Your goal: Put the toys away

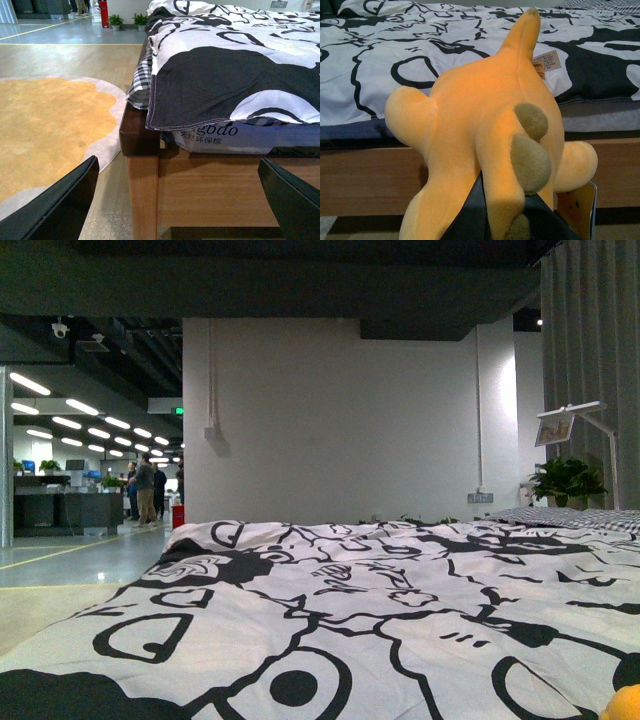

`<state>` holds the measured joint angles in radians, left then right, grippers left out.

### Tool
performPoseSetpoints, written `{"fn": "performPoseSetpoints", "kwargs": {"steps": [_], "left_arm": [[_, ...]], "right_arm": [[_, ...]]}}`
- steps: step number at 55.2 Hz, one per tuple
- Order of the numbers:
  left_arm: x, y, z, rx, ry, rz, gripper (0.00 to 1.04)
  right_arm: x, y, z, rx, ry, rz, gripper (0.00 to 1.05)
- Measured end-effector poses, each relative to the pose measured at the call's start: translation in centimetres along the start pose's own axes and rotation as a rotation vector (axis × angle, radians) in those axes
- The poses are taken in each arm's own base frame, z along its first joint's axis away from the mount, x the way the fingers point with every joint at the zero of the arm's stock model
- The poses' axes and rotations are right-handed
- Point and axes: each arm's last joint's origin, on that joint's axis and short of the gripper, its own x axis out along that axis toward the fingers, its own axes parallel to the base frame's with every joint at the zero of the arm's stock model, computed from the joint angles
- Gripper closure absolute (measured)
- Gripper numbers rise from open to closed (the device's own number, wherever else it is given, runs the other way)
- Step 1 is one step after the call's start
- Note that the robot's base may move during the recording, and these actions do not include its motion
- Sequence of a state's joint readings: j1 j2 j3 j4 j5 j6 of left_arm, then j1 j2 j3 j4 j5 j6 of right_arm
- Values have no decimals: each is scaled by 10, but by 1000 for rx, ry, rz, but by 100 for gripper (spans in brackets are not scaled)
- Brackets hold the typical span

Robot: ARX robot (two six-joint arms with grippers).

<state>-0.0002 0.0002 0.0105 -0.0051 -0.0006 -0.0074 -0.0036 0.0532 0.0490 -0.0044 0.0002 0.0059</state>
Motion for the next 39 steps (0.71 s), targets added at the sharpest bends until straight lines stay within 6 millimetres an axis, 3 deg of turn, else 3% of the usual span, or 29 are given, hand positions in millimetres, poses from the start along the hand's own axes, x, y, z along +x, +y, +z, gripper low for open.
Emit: {"fn": "performPoseSetpoints", "kwargs": {"steps": [8, 39], "left_arm": [[0, 0, 0, 0, 0, 0, 6], [0, 0, 0, 0, 0, 0, 6]], "right_arm": [[0, 0, -9, 0, -3, 0, 98], [-1, 0, -8, 0, -9, -1, 98]]}}
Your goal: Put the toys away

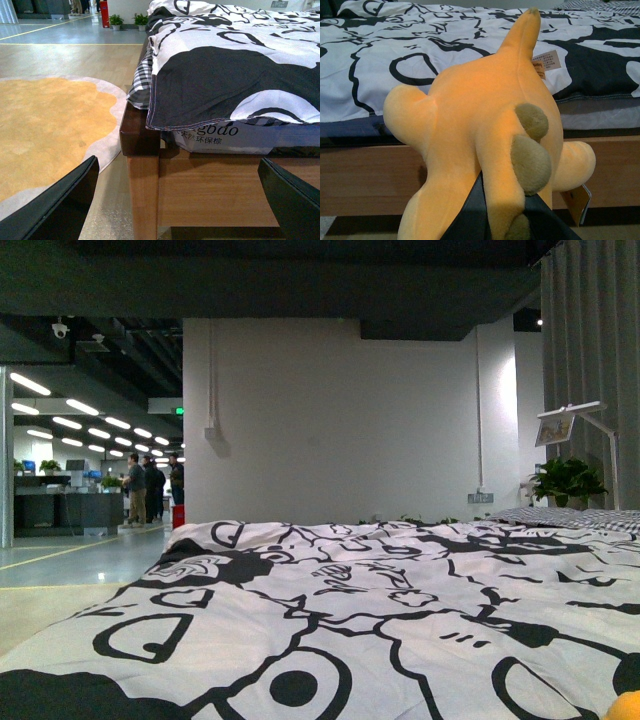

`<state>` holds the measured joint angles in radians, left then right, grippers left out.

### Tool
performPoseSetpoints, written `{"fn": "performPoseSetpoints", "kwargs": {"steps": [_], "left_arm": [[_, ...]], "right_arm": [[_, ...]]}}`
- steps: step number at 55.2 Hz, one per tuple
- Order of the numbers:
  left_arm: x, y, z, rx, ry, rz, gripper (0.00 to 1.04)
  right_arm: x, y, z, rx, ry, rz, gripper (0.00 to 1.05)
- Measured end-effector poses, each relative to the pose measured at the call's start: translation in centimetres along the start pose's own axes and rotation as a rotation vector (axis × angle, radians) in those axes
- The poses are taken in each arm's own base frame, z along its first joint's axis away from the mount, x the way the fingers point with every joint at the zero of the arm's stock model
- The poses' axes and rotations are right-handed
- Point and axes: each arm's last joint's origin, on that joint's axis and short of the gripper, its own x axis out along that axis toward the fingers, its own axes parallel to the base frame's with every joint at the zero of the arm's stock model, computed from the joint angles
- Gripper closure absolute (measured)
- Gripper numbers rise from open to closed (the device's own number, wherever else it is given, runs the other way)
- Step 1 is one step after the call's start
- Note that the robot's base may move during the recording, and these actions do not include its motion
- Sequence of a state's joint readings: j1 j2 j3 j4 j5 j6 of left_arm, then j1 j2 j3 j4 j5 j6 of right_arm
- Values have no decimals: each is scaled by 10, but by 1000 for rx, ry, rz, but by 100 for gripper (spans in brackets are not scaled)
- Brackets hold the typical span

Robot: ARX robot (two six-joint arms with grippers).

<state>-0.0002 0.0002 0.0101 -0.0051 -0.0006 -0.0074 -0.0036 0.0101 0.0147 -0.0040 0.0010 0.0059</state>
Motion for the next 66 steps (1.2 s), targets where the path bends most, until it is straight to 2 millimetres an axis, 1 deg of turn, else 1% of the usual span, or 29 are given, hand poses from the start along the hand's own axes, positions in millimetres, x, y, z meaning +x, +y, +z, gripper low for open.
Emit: {"fn": "performPoseSetpoints", "kwargs": {"steps": [66], "left_arm": [[0, 0, 0, 0, 0, 0, 6]], "right_arm": [[0, 0, 0, 0, -3, 3, 98]]}}
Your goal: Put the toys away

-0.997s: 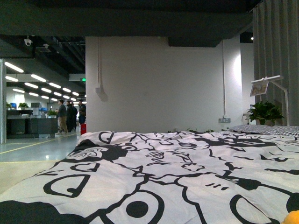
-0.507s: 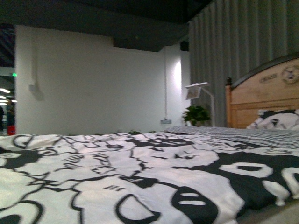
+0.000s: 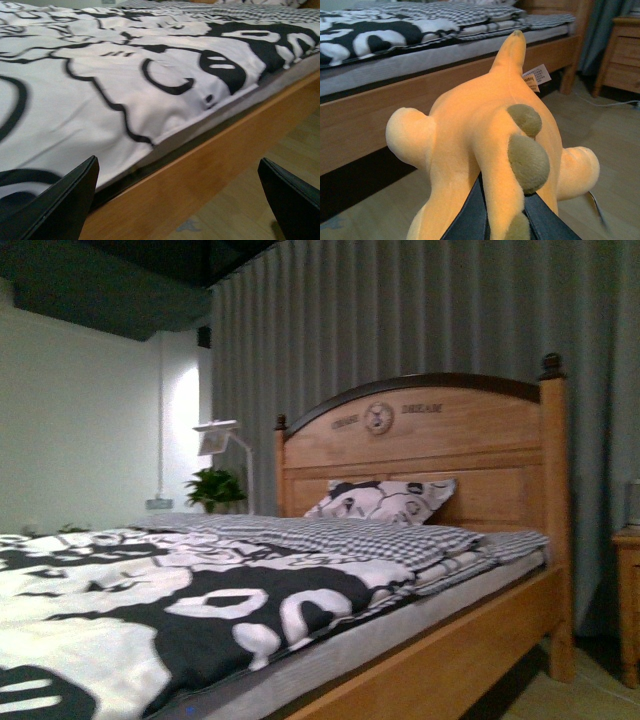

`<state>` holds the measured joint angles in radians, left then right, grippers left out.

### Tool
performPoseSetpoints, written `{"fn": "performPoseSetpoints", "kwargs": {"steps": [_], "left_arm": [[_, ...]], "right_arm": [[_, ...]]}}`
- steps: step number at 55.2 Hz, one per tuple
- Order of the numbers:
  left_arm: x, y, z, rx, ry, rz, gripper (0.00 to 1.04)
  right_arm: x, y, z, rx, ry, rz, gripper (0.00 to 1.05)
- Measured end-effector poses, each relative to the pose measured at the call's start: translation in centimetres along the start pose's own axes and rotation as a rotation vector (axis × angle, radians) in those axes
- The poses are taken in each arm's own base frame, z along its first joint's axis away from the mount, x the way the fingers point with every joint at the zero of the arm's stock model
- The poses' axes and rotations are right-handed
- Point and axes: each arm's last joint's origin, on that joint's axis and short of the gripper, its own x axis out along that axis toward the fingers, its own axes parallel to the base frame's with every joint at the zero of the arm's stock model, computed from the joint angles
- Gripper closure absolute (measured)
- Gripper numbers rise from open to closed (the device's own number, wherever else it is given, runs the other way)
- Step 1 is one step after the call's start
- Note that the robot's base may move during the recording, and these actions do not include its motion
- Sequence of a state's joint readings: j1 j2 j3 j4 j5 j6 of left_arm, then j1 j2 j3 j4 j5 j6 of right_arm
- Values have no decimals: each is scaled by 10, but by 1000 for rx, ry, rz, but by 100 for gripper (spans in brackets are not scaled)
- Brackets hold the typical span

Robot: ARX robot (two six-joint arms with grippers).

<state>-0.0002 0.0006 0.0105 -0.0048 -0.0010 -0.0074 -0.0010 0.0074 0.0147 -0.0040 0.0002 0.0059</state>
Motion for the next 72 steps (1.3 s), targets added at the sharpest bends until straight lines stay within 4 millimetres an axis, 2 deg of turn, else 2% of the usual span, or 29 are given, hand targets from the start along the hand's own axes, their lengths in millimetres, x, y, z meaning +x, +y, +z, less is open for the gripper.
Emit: {"fn": "performPoseSetpoints", "kwargs": {"steps": [72], "left_arm": [[0, 0, 0, 0, 0, -1, 6]], "right_arm": [[0, 0, 0, 0, 0, 5, 98]]}}
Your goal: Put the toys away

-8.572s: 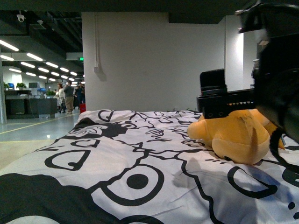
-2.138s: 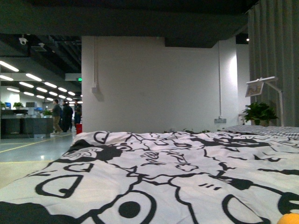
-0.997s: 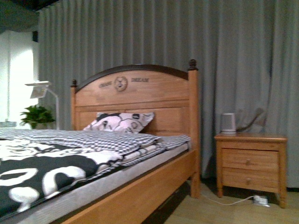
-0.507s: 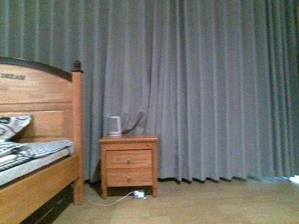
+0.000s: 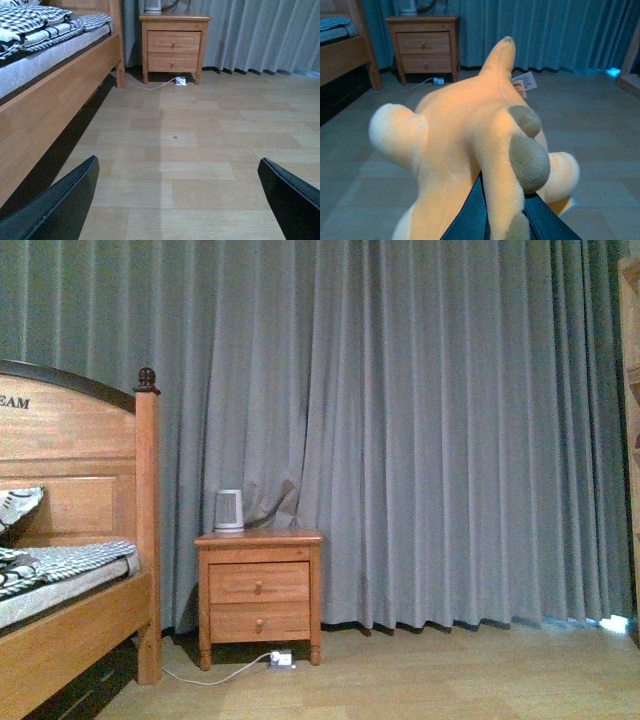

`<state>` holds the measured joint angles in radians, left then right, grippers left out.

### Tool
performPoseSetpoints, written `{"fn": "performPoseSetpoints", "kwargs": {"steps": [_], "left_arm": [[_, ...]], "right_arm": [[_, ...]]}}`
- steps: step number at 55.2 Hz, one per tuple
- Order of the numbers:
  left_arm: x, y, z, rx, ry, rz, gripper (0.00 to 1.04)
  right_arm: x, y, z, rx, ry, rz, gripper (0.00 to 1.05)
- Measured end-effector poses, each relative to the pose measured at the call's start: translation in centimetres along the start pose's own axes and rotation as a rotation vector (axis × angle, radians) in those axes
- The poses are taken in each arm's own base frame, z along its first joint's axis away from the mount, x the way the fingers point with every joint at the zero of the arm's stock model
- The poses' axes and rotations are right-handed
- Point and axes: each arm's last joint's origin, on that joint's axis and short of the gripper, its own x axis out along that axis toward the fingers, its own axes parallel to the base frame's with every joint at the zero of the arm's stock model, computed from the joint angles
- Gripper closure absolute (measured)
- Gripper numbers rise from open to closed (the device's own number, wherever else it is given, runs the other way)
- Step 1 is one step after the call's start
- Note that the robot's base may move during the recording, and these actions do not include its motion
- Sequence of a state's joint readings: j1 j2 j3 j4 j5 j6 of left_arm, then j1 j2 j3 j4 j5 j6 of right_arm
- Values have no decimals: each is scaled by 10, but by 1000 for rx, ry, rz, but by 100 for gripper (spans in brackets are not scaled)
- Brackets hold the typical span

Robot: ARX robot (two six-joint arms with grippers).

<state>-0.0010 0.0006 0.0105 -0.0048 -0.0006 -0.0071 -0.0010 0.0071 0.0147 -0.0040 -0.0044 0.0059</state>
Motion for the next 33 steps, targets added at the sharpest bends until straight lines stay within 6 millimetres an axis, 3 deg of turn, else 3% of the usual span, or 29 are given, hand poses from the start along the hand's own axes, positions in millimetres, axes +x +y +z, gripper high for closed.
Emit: {"fn": "performPoseSetpoints", "kwargs": {"steps": [33], "left_arm": [[0, 0, 0, 0, 0, 0, 6]], "right_arm": [[0, 0, 0, 0, 0, -5, 98]]}}
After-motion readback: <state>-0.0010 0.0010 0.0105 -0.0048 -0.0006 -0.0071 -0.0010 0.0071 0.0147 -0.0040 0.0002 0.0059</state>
